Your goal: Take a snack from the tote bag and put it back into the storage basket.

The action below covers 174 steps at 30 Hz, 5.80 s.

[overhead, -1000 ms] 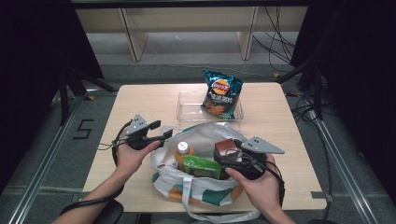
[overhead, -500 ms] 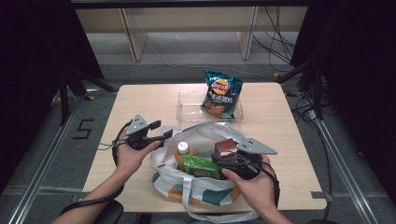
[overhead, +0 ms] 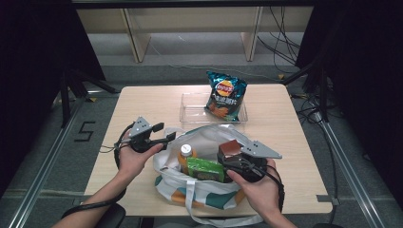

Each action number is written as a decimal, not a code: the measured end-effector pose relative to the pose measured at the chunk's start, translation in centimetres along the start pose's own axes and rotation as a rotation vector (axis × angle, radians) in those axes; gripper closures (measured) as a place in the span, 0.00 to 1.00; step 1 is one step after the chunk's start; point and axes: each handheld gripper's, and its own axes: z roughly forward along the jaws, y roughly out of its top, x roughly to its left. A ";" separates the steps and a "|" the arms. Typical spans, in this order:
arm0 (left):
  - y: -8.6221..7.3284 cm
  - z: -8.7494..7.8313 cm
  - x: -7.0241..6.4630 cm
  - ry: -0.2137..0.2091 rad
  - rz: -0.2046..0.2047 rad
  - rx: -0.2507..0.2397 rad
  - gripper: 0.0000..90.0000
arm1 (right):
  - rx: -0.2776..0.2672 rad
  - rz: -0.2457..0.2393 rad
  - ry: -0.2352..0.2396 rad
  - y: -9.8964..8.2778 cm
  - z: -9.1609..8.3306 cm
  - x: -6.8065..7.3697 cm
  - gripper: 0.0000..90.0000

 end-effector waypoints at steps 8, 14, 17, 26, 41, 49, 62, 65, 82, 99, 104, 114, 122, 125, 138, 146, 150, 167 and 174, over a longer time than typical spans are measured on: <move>0.0 0.0 0.0 0.001 0.000 -0.001 0.40 | -0.019 -0.027 -0.002 0.2 -0.2 -0.2 0.43; 0.0 -0.1 0.0 0.002 -0.001 -0.005 0.40 | -0.021 -0.023 0.003 0.5 -0.6 -0.5 0.43; 0.0 -0.1 0.0 0.001 0.002 -0.005 0.40 | -0.058 -0.021 0.012 0.8 -0.8 -0.9 0.43; 0.1 -0.1 0.0 0.002 0.002 -0.005 0.40 | -0.077 -0.001 0.004 2.0 -2.0 -0.9 0.43; 0.0 0.0 0.1 -0.004 -0.003 -0.014 0.40 | -0.123 0.002 0.002 4.1 -2.7 -1.1 0.43; 0.0 0.0 0.0 0.000 -0.001 -0.007 0.40 | -0.140 0.003 -0.010 5.0 -3.1 -1.5 0.43; 0.0 0.0 0.0 0.002 0.000 -0.007 0.40 | -0.180 -0.001 -0.016 6.4 -3.8 -1.8 0.44; 0.0 0.0 0.0 0.002 0.001 -0.007 0.40 | -0.190 0.002 -0.021 6.7 -3.9 -1.8 0.44; 0.0 0.0 0.0 0.003 0.002 -0.005 0.39 | -0.230 0.001 -0.041 8.3 -4.2 -2.3 0.44; 0.0 0.0 0.0 0.002 0.003 -0.004 0.39 | -0.258 -0.012 -0.045 10.1 -4.5 -2.5 0.44; 0.0 0.0 0.0 0.002 0.004 -0.005 0.39 | -0.269 -0.012 -0.057 10.5 -4.5 -2.7 0.44; 0.0 0.0 -0.1 0.000 0.004 -0.008 0.39 | -0.282 -0.021 -0.060 11.0 -4.2 -2.8 0.44; 0.0 0.0 -0.1 0.000 0.005 -0.009 0.39 | -0.298 -0.015 -0.075 11.7 -4.4 -3.1 0.44; 0.0 0.0 0.0 0.001 0.002 -0.009 0.39 | -0.307 -0.029 -0.095 11.9 -4.6 -3.0 0.44; 0.0 0.0 0.0 0.002 0.001 -0.010 0.39 | -0.315 -0.035 -0.116 12.3 -4.2 -3.8 0.44; 0.0 -0.1 0.0 0.002 0.001 -0.011 0.39 | -0.321 -0.030 -0.131 12.6 -3.8 -4.3 0.44; 0.0 -0.1 0.0 0.003 0.001 -0.010 0.39 | -0.324 -0.015 -0.130 12.7 -3.6 -4.5 0.44; 0.0 0.0 0.1 -0.001 0.001 -0.017 0.39 | -0.331 -0.004 -0.161 13.3 -2.9 -5.7 0.44; 0.0 0.0 0.1 0.003 0.002 -0.012 0.39 | -0.325 0.004 -0.169 13.5 -2.7 -6.1 0.44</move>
